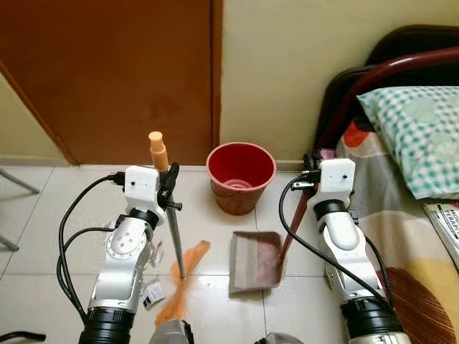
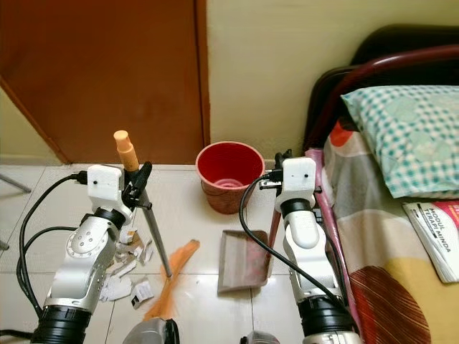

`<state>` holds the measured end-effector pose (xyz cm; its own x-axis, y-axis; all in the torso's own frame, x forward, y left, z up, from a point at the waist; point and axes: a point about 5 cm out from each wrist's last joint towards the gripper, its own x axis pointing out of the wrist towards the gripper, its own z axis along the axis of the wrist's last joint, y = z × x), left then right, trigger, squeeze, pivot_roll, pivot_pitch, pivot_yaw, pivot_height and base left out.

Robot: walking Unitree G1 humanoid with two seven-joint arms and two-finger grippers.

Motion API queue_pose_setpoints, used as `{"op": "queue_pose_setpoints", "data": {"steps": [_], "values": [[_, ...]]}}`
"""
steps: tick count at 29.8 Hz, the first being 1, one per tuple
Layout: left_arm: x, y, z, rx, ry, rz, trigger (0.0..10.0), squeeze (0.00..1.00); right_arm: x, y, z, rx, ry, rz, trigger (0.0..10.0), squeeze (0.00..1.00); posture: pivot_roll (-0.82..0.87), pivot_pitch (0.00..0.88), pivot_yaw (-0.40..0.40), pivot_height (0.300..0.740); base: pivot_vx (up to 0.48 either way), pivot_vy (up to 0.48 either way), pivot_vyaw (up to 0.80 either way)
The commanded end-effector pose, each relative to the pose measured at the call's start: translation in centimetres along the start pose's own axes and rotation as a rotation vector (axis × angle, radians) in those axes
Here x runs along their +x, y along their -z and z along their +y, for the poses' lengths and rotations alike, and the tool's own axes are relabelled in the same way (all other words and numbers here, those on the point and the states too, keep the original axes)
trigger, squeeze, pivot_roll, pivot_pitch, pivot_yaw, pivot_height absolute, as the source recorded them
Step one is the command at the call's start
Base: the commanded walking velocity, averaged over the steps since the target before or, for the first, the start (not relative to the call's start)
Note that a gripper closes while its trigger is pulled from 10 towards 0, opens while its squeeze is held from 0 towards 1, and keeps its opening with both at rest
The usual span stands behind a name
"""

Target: Sweep floor

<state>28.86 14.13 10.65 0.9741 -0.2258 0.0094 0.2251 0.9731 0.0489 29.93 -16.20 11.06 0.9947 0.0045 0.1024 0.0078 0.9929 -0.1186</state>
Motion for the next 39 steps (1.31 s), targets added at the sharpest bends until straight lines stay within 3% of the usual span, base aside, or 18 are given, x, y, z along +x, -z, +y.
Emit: {"op": "queue_pose_setpoints", "data": {"steps": [1, 16, 25, 31, 39], "values": [[-0.1, -0.9, 0.4, 0.006, -0.012, -0.045, 10.0, 0.0, 0.3, -1.0, 0.3, -0.014, -0.009, -0.039, 10.0, 0.0, -0.01, 0.087, -0.029, 0.74, 0.319, 0.0, 0.0], [-0.1, -0.6, 0.0, -0.017, -0.024, -0.027, 10.0, 0.0, 1.1, 0.1, -0.9, -0.096, 0.022, 0.021, 10.0, 0.0, -0.02, 0.099, -0.034, 0.74, 0.176, 0.0, 0.0], [0.0, -0.3, 0.1, -0.023, -0.019, -0.011, 10.0, 0.0, 2.3, 1.9, 0.8, -0.157, -0.013, 0.101, 10.0, 0.0, -0.01, 0.107, -0.032, 0.74, 0.0, 0.0, 0.0], [0.1, -0.4, -0.7, -0.058, 0.067, -0.003, 10.0, 0.0, 3.1, 2.7, 2.0, -0.2, -0.04, 0.165, 10.0, 0.0, -0.01, 0.107, -0.032, 0.74, 0.0, 0.0, 0.0], [0.3, -1.1, -3.5, -0.098, 0.254, -0.013, 10.0, 0.0, 4.0, 2.9, 3.9, -0.243, -0.051, 0.193, 10.0, 0.0, 0.01, 0.111, -0.03, 0.74, 0.0, 0.0, 0.0]]}}
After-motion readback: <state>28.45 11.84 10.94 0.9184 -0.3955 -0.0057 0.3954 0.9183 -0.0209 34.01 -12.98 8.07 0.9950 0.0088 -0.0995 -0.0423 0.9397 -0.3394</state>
